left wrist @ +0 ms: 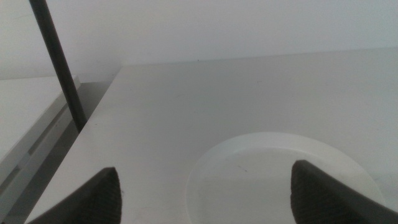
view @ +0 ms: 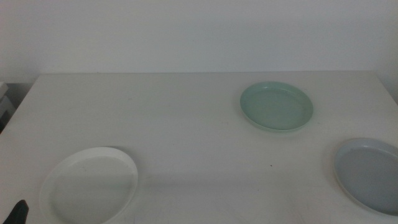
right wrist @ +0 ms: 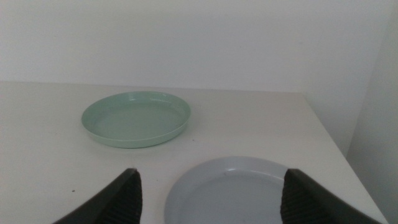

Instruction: Stack the three bowls on top of each other.

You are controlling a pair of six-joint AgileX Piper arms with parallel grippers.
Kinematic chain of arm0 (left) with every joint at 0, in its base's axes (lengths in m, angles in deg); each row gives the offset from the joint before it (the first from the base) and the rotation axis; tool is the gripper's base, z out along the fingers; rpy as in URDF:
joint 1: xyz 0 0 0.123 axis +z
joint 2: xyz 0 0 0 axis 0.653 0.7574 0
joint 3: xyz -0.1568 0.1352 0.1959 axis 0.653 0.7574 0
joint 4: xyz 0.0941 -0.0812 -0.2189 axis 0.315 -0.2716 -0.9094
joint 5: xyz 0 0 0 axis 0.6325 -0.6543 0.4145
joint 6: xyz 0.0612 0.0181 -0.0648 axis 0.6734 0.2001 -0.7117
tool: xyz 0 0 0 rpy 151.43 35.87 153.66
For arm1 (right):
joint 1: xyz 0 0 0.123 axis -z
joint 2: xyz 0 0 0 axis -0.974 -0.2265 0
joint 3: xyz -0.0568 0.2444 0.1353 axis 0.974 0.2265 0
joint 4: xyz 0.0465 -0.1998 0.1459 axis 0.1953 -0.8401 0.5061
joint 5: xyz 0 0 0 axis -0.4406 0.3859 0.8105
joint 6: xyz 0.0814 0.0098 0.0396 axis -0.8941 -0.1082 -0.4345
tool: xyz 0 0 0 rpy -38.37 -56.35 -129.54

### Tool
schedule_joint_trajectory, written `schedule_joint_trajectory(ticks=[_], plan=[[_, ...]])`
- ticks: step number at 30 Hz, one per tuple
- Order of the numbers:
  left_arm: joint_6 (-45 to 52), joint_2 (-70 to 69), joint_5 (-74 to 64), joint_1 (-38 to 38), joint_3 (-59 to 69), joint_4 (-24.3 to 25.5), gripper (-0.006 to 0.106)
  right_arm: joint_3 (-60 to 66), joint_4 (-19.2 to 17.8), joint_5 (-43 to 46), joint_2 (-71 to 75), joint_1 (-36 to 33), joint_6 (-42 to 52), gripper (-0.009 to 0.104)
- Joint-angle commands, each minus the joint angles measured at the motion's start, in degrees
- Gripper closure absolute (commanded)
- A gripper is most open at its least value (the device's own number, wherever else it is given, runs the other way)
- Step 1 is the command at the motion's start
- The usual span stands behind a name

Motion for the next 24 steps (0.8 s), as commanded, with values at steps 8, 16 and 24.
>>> schedule_joint_trajectory(ticks=[8,16,24], plan=[[-0.3,-0.77,3.98,-0.28,-0.26,-0.63,-0.005,-15.97,1.83,-5.41,-4.85,0.0,0.3,0.038],[-0.3,-0.77,3.98,-0.28,-0.26,-0.63,-0.005,-34.1,2.32,-24.55,-22.36,0.0,0.3,0.038],[-0.3,-0.77,3.98,-0.28,-0.26,-0.63,-0.005,-50.5,2.68,-41.51,-41.03,0.0,-1.98,0.038]])
